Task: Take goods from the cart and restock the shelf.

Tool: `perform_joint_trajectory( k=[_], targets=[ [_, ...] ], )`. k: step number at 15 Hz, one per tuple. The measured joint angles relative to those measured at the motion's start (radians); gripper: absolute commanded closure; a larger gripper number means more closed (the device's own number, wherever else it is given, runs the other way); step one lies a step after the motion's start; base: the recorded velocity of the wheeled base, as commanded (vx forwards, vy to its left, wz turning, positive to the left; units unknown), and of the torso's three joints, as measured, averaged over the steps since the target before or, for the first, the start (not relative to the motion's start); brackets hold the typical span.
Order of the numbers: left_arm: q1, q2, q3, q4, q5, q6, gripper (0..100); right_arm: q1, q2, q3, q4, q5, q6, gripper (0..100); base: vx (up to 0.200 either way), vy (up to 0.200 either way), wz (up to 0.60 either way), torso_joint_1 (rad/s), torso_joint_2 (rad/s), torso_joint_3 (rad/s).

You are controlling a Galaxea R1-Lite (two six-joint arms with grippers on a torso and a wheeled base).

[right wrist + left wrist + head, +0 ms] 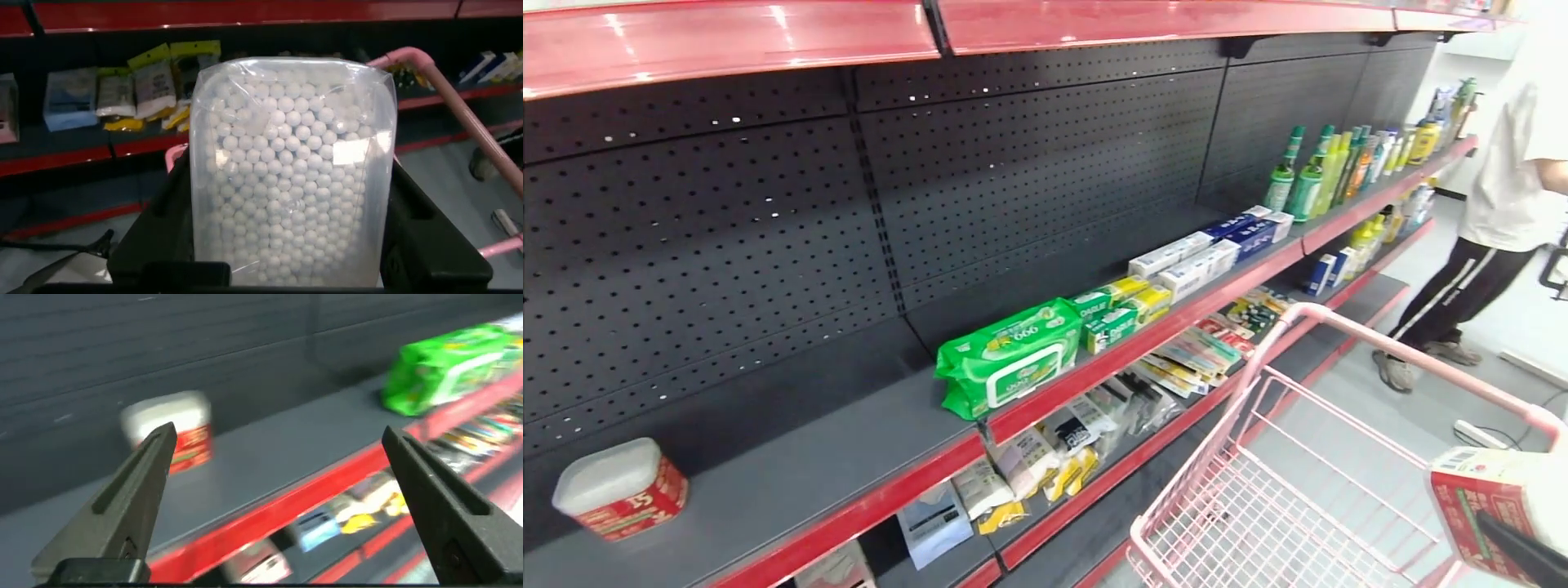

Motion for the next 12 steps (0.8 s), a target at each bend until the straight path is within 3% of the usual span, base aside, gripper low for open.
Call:
perform_joint_trajectory(
  k=[12],
  targets=[
    [0.0, 0.0, 0.001, 0.0, -0.001, 0.0, 0, 0.0, 0.001, -0.022, -0.004, 0.0, -0.004, 100, 0.0, 0.0, 0.6, 0.003, 0.0, 0.002]
  ],
)
